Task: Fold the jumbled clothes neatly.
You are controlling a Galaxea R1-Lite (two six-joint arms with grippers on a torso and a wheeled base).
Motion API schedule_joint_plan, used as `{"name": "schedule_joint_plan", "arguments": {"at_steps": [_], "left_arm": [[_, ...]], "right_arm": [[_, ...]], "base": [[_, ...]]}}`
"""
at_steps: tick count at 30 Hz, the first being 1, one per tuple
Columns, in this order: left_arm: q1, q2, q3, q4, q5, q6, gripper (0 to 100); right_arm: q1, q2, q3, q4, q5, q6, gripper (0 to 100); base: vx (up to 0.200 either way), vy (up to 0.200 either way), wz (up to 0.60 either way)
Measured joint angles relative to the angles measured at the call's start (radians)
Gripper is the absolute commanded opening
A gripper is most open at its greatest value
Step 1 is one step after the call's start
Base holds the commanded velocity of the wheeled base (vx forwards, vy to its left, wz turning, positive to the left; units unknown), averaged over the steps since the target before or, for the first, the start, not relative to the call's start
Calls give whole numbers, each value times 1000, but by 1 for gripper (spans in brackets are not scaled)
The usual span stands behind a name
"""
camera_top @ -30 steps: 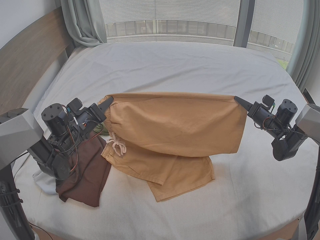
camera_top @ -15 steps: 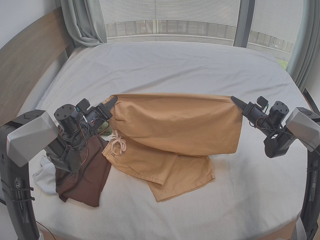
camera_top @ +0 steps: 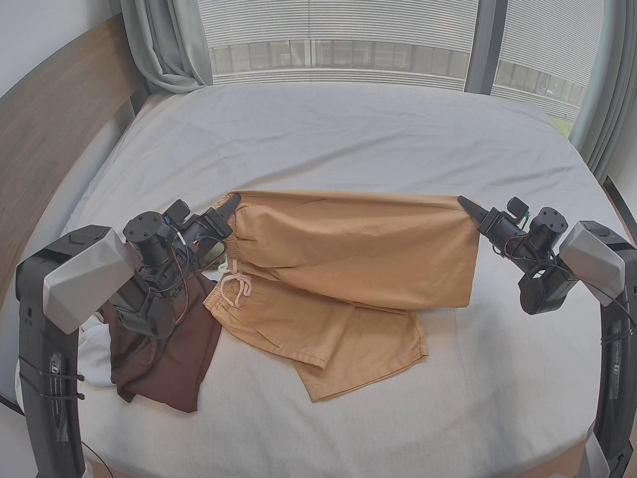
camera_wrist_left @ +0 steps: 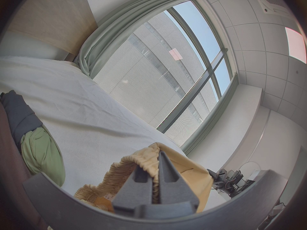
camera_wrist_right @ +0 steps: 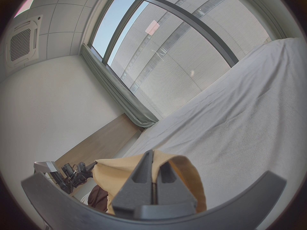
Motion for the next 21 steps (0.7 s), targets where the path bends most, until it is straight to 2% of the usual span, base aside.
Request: {"name": "schedule_joint_plan", "arguments": {"at_steps": [8, 9, 10, 11, 18, 21], "left_arm": [[0, 19, -34, 37, 1, 0, 0], [0, 19, -40, 43, 2, 0, 100], [0, 20, -45, 48, 3, 0, 100], [0, 21, -51, 53, 7, 0, 100], [0, 22, -95, 91, 16, -1, 100], [1, 22, -118, 122, 54, -3, 100]], "right_arm": [[-3, 18, -27, 2, -1, 0, 0], [-3, 21, -34, 3, -1, 0, 0], [-3, 24, -42, 5, -1, 0, 0], [-3, 26, -50, 8, -3, 0, 100], [-1, 45, -142, 80, -12, 0, 100], [-5, 52, -167, 95, -18, -2, 100]], "base": [[0, 0, 0], [0, 0, 0], [0, 0, 0], [0, 0, 0], [0, 0, 0], [0, 0, 0]]}}
